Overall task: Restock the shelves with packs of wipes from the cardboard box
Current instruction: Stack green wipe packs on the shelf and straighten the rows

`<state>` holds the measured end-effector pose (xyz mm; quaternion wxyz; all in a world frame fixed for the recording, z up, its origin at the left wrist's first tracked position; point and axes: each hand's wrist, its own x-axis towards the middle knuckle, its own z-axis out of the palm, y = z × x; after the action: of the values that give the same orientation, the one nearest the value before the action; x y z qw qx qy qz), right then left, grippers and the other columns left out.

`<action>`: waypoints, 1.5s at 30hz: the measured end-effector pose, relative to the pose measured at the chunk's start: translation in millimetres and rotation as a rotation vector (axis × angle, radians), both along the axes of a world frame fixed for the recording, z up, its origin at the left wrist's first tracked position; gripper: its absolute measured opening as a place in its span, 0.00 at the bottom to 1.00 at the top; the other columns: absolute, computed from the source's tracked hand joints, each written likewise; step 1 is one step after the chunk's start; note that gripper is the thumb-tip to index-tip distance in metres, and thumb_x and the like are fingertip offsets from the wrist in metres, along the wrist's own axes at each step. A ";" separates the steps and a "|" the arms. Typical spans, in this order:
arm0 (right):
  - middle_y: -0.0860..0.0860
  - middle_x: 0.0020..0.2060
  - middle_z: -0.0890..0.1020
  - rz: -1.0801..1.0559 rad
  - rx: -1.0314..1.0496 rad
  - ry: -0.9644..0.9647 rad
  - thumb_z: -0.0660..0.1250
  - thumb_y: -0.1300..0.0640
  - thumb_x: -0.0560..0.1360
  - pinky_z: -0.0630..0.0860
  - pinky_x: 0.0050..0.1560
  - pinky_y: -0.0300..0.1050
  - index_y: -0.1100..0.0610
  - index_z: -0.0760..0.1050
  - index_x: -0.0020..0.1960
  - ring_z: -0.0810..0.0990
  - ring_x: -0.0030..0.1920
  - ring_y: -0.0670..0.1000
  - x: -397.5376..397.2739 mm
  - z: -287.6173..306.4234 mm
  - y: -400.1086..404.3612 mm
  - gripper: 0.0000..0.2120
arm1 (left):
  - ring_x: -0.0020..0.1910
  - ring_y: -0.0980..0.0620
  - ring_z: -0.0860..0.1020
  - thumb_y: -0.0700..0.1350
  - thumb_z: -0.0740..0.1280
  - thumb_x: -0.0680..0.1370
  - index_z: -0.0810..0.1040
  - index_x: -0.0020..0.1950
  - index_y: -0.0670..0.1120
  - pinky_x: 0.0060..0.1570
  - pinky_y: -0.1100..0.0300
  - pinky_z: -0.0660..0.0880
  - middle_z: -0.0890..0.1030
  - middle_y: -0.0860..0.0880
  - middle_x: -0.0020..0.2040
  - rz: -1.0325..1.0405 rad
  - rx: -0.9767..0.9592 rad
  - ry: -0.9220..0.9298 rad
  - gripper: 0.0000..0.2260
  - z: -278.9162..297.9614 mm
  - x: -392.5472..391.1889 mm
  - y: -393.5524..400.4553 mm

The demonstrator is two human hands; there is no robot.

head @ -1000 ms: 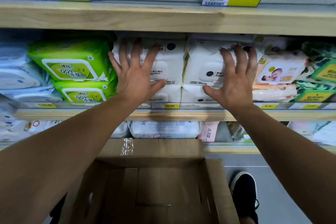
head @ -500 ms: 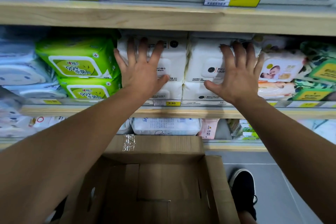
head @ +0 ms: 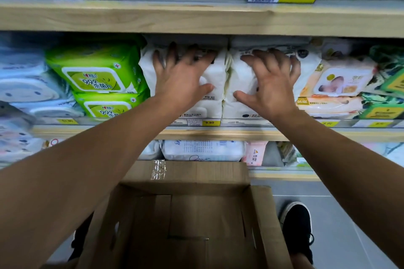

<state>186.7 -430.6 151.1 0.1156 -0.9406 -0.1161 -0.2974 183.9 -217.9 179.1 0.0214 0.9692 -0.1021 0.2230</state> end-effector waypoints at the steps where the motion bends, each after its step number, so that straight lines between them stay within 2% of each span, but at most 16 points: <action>1: 0.50 0.67 0.71 0.019 0.003 -0.004 0.73 0.39 0.61 0.49 0.70 0.62 0.45 0.70 0.67 0.62 0.70 0.59 0.2 -0.4 -2.6 0.36 | 0.74 0.36 0.55 0.62 0.65 0.72 0.59 0.73 0.64 0.68 0.33 0.49 0.66 0.52 0.73 0.011 -0.001 0.010 0.30 -0.6 -0.2 -0.6; 9: 0.52 0.67 0.71 -0.038 -0.036 -0.001 0.72 0.38 0.63 0.48 0.71 0.64 0.46 0.67 0.69 0.62 0.70 0.61 9.1 -2.2 6.2 0.36 | 0.73 0.32 0.52 0.62 0.63 0.74 0.58 0.72 0.65 0.67 0.30 0.48 0.62 0.53 0.75 0.168 -0.021 0.052 0.27 -0.9 7.8 -28.9; 21: 0.52 0.69 0.69 -0.081 -0.045 -0.003 0.71 0.38 0.65 0.46 0.72 0.64 0.45 0.65 0.71 0.61 0.71 0.60 3.3 -2.3 10.3 0.37 | 0.73 0.35 0.55 0.61 0.62 0.75 0.59 0.72 0.66 0.67 0.33 0.47 0.65 0.54 0.74 0.043 -0.041 0.025 0.27 -2.2 4.9 -6.4; 36: 0.51 0.71 0.66 -0.157 -0.083 0.054 0.69 0.37 0.67 0.43 0.73 0.64 0.44 0.62 0.72 0.57 0.73 0.59 3.0 0.5 18.8 0.37 | 0.73 0.33 0.53 0.62 0.61 0.75 0.57 0.72 0.67 0.67 0.32 0.48 0.63 0.54 0.75 0.135 -0.026 0.021 0.26 -3.8 6.1 -19.1; 41: 0.52 0.73 0.64 -0.112 -0.061 0.065 0.70 0.37 0.65 0.44 0.73 0.63 0.45 0.60 0.73 0.58 0.73 0.60 -0.3 6.3 14.9 0.40 | 0.73 0.36 0.55 0.64 0.62 0.72 0.57 0.73 0.64 0.68 0.33 0.49 0.63 0.51 0.75 0.057 -0.022 0.028 0.31 -2.9 5.5 -10.4; 45: 0.55 0.74 0.60 -0.132 -0.068 0.007 0.71 0.40 0.65 0.47 0.73 0.62 0.47 0.56 0.75 0.56 0.74 0.61 -19.9 4.2 -2.2 0.43 | 0.72 0.38 0.59 0.62 0.63 0.71 0.61 0.73 0.56 0.69 0.33 0.50 0.65 0.45 0.72 0.036 -0.028 -0.141 0.32 -13.0 -15.1 21.3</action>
<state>166.8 -432.8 155.3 0.0640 -0.9506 -0.0636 -0.2970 168.8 -196.6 166.1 0.0238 0.9525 -0.0827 0.2922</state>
